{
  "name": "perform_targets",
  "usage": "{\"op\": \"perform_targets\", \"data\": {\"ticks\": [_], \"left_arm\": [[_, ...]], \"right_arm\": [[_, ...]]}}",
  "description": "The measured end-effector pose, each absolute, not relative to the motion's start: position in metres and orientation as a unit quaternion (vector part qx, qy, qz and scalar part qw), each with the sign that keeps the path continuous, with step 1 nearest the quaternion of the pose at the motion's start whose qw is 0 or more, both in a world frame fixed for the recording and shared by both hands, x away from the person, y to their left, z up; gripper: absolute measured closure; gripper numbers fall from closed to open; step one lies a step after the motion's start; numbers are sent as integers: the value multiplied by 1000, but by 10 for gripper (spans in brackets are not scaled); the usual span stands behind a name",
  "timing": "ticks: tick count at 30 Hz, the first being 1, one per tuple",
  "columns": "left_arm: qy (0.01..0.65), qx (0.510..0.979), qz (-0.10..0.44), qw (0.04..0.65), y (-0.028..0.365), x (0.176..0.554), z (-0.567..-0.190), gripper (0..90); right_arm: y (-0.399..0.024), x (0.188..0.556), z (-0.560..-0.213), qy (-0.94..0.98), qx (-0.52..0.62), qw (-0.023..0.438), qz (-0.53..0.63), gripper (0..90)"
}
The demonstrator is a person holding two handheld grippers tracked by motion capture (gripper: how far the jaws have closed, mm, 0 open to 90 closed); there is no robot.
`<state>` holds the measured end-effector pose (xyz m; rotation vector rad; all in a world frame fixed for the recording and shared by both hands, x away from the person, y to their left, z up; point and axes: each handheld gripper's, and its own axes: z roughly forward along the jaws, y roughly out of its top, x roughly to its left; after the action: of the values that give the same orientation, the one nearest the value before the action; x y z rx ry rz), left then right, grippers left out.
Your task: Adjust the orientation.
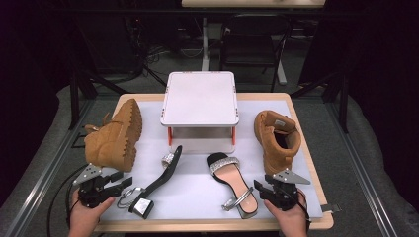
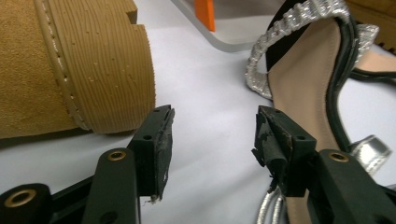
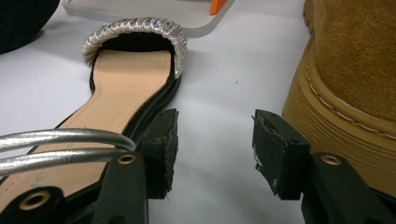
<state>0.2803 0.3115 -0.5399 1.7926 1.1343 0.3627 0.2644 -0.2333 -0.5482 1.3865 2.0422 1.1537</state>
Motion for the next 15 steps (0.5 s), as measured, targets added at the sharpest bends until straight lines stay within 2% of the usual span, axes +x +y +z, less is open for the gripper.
{"op": "perform_targets", "data": {"ticks": [15], "left_arm": [[446, 733, 116, 500, 308, 267, -517, 543]], "right_arm": [[-235, 264, -547, 731, 499, 209, 417, 503]]}}
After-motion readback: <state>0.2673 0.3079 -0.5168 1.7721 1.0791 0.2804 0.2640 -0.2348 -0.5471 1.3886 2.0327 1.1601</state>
